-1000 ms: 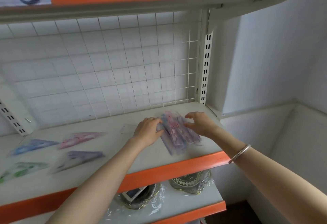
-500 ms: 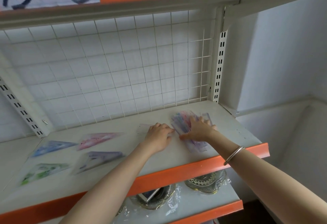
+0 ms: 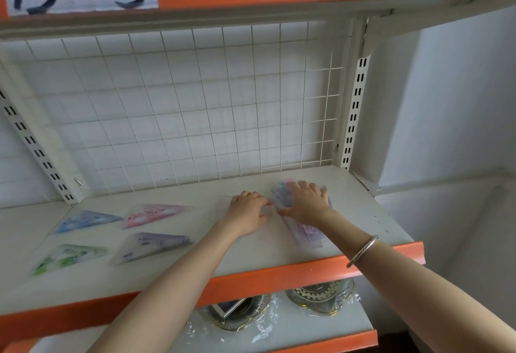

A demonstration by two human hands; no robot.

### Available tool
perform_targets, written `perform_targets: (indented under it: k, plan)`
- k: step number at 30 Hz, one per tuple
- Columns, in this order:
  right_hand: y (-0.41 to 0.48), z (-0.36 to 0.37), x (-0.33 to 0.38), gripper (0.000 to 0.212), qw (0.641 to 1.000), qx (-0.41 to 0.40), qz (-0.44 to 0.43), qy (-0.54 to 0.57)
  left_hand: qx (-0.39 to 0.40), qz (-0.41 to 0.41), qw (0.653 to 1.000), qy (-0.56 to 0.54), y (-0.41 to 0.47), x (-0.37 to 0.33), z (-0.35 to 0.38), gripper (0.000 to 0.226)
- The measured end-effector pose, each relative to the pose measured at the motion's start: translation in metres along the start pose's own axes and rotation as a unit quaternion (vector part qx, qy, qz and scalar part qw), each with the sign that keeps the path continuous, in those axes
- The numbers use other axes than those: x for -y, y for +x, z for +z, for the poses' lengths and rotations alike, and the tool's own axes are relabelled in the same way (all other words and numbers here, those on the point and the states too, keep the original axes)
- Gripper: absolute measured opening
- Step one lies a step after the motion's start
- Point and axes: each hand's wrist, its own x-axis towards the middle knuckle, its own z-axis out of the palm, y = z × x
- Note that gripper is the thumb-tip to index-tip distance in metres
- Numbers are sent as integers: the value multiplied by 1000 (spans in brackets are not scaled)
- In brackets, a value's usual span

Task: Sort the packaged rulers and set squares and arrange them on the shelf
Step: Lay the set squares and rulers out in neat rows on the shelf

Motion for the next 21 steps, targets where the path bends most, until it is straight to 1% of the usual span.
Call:
perform_targets:
  k: [2, 6, 10, 12, 16, 18, 21]
  plan:
    - [3, -1, 12, 69, 998, -12, -53, -8, -14, -30, 999, -11, -3, 11, -7, 44]
    - [10, 0, 46, 60, 990, 9, -143, -5, -40, -102, 994, -21, -20, 49, -22, 41]
    - [18, 8, 91, 50, 981, 25, -193, -5, -24, -165, 986, -30, -43, 105, -42, 46]
    - [25, 15, 117, 49, 978, 36, -208, 4, 2, -194, 980, -41, -56, 136, -52, 53]
    - [40, 31, 171, 53, 972, 69, -224, 17, 90, -222, 971, 6, -74, 194, -61, 72]
    - [47, 41, 194, 58, 971, 89, -221, 32, 120, -217, 969, 18, -76, 214, -62, 70]
    - [57, 53, 220, 63, 972, 110, -204, 45, 123, -185, 975, -25, -74, 230, -62, 58]
